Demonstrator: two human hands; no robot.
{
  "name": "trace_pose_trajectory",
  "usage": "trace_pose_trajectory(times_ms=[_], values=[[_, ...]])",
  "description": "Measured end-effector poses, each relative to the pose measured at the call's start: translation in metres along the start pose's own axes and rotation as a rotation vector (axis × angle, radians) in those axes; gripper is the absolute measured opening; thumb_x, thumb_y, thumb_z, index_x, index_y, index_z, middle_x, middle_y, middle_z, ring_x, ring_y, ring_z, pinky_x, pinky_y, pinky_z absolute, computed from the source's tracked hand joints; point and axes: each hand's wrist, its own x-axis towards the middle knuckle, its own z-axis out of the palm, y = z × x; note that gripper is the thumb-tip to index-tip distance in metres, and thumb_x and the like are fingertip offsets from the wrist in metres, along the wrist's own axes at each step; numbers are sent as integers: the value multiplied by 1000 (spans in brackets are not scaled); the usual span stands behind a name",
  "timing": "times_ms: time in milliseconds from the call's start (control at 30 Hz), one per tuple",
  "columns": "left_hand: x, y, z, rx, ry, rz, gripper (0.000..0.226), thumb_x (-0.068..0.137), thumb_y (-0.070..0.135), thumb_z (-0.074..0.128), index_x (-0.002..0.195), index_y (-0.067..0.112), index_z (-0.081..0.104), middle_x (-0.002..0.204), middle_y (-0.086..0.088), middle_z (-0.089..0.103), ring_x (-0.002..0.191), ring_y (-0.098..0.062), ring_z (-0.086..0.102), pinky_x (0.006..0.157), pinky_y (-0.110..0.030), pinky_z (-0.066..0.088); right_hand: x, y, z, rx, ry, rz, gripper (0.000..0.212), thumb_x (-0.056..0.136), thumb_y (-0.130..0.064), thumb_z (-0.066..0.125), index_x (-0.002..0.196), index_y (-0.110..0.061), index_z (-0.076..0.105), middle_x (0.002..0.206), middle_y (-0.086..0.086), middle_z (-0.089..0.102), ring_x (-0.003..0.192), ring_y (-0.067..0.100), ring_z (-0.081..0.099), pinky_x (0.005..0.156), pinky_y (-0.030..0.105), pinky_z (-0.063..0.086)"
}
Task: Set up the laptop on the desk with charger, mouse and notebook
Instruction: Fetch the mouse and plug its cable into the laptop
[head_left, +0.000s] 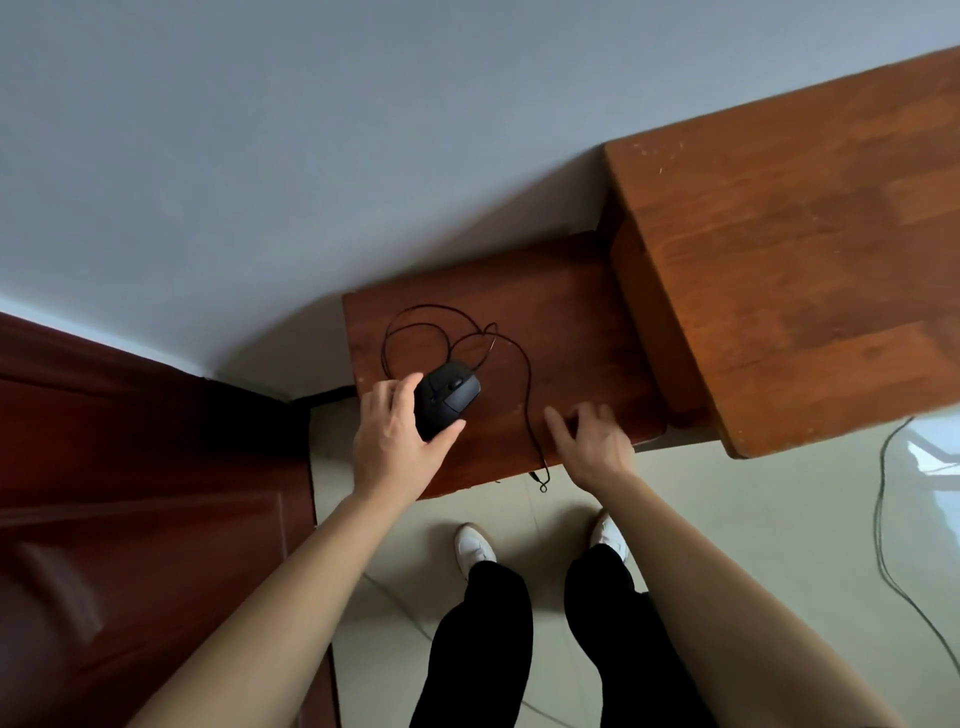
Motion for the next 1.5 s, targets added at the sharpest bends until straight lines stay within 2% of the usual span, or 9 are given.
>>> trace_pose_trajectory(times_ms=[100,200,367,700,900,1100,1267,1400,1500], values=[[0,-1,8,-26,0,-25,72,72,51,82,128,13,57,114,-7,57,108,-29,54,71,-42,54,-11,2,17,-71,-11,-162,58,87,-69,59,123,-23,59,118,6,52,109,29,55,91,42,50],[3,-1,12,-45,-8,-19,72,72,49,83,127,11,58,113,-9,58,107,-30,54,72,-42,54,-9,1,31,-141,-78,-251,34,89,-44,70,112,-20,67,119,7,52,112,30,51,90,38,49],[9,3,-4,-36,-2,-30,71,72,48,84,126,11,58,113,-9,58,107,-31,54,72,-42,53,-5,-9,19,-71,-125,-202,21,103,-37,49,112,-18,53,107,13,67,101,38,62,74,38,42],[77,82,-117,-170,200,44,66,66,44,88,113,9,58,103,-12,59,98,-35,56,75,-47,53,-41,-86,-205,544,231,-85,25,102,-43,52,107,-23,65,82,-5,68,68,19,70,68,40,59],[128,207,-177,-388,320,196,66,64,53,82,110,18,49,105,-3,55,100,-26,55,69,-39,50,-91,-75,-364,934,458,-44,20,97,-38,62,93,-22,73,45,-14,44,40,5,34,42,24,29],[122,351,-205,-535,314,366,63,66,55,79,109,19,49,106,4,52,99,-21,56,72,-38,52,-154,-13,-492,1139,696,-124,22,91,-33,68,69,-27,67,48,-9,35,40,10,30,42,25,29],[96,476,-188,-580,301,509,59,68,54,80,105,20,48,104,5,50,94,-19,55,71,-36,51,-184,93,-554,1163,822,-168,14,95,-30,65,99,-20,74,51,-7,42,42,8,35,43,25,32],[62,588,-149,-618,271,588,59,70,55,80,103,17,48,101,3,50,90,-19,54,64,-33,49,-205,201,-596,1078,919,-139,17,95,-33,66,103,-22,75,83,11,70,67,13,57,59,29,45],[36,658,-117,-634,201,676,60,72,52,80,106,17,46,101,4,47,87,-17,52,56,-17,38,-221,276,-621,1048,1028,-128,12,95,-32,67,101,-24,75,74,-12,73,62,-5,62,55,12,47]])
